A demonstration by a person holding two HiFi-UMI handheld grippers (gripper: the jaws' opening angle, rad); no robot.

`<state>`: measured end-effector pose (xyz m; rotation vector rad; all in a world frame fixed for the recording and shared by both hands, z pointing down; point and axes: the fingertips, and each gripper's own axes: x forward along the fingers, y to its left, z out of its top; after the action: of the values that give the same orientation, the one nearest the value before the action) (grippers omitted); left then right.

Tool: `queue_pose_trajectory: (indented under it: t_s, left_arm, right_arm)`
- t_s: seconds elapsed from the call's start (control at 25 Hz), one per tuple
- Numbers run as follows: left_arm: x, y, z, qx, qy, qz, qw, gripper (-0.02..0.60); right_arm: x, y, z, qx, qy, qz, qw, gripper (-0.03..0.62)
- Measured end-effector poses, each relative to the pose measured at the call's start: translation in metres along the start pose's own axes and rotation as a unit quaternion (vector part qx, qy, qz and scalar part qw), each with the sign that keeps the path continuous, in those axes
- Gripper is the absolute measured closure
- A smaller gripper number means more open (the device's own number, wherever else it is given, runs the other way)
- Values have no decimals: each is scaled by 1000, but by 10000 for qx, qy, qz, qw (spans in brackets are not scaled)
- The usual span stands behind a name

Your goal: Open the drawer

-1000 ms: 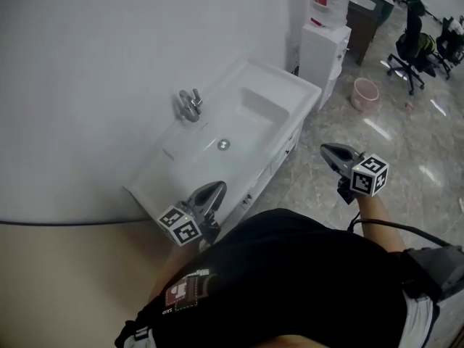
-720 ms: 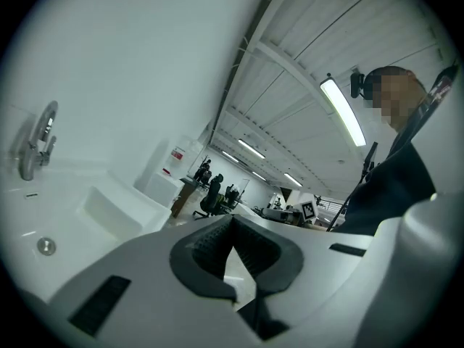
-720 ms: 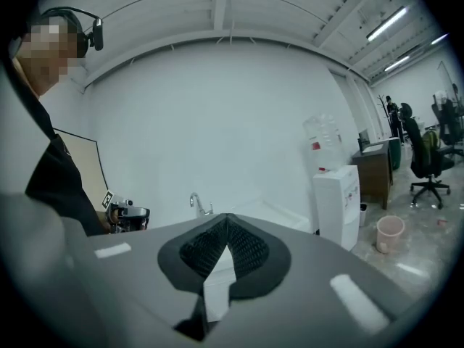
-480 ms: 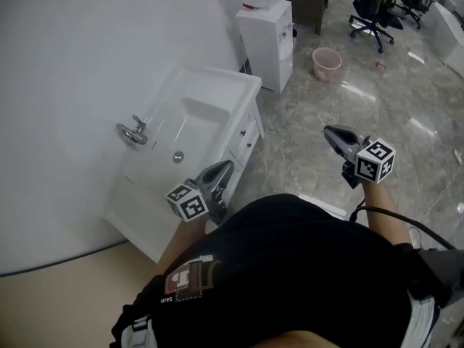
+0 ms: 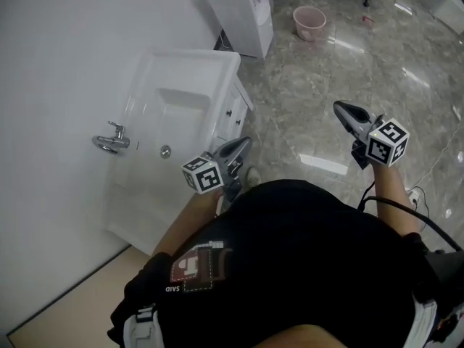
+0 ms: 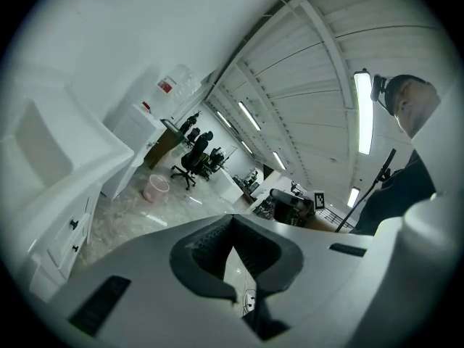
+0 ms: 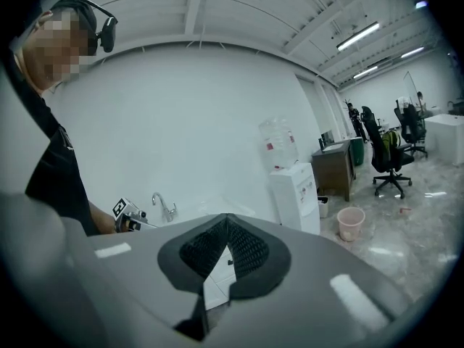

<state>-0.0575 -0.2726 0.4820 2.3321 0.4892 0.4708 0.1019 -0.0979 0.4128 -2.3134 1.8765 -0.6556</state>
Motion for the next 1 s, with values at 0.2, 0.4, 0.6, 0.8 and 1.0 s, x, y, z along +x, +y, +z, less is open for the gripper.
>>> queue_pose_trajectory:
  t_s: [0.2, 0.4, 0.6, 0.8, 1.0]
  left_arm:
    - [18, 48, -5, -33, 542, -298, 9981, 589]
    - [20, 84, -8, 413, 1161, -532, 9909, 589]
    - [19, 108, -12, 360, 1299, -419, 9900, 589]
    - [37, 125, -29, 514, 1413, 189, 9885, 589]
    - [71, 149, -43, -59, 918, 983, 9909, 589]
  right_arm:
    - [47, 5, 3, 146, 186, -180, 9996, 598]
    - [87, 11, 18, 212, 283, -456, 9983, 599]
    - [111, 6, 17, 247, 482, -486, 9973, 599]
    - [113, -25, 5, 337, 501, -161, 9980, 599]
    - [100, -67, -25, 492, 604, 330, 9964, 599]
